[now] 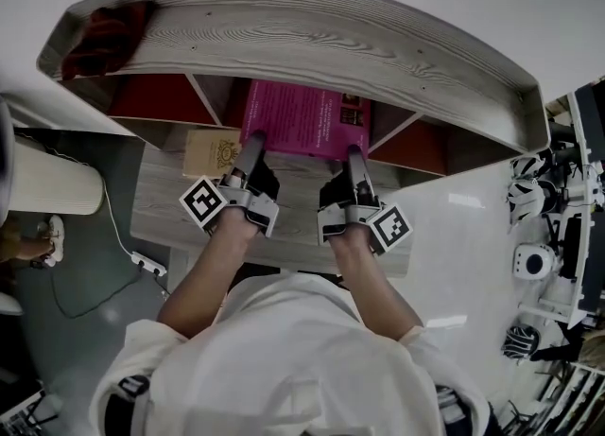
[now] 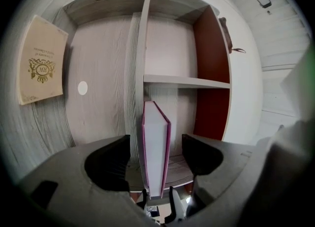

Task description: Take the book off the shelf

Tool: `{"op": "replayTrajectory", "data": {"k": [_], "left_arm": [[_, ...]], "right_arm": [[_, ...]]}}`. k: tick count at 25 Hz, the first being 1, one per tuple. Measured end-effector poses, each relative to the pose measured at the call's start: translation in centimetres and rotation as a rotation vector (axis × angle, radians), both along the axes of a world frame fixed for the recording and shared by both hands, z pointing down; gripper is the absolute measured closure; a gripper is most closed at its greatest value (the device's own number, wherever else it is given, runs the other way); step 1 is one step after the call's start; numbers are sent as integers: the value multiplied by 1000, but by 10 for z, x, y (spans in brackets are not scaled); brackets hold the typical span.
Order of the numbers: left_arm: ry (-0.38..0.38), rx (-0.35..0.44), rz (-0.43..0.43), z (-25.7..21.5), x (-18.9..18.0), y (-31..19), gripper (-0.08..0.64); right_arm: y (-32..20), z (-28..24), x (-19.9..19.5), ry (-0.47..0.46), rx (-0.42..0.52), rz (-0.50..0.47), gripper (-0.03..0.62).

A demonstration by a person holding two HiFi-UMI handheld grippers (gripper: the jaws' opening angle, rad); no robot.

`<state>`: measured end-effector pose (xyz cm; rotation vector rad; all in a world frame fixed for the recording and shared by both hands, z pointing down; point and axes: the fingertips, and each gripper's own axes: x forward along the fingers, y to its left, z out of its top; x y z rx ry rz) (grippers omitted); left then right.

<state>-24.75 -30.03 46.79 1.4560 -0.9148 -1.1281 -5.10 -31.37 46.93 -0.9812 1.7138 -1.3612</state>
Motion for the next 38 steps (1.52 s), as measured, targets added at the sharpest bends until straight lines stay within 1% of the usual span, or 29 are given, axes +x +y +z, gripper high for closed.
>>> {"op": "replayTrajectory", "data": {"k": [6,9,11,13,16,19,28,34,38], "left_arm": [[6,-9,16,0,3,-3,236],[7,-16,20,2,2,-4,260],[9,-17,19,2,2,-5,309],[14,-19,22,3,2,-5,341],[17,-19,27,4,3,-5,365],[34,-15,31,5,4,-6,396],[42,-27,56,15,12,-9,400],[57,-26,88,26,19,-13,402],[54,-22,108,32,22,-14,402]], "right_arm": [[-4,-1,-1,-10,-9,-5,348],[-5,-1,-2,-11,-13,-3,360],[-5,1,-1,-10,-24,0,378],[-5,3,-1,-5,-34,0,394],[-5,6,0,5,-42,-1,415],[-5,10,1,9,-49,-2,419],[-6,21,8,2,-65,14,423],[-7,29,15,-1,-56,40,426],[-6,37,17,-13,-45,54,428]]}}
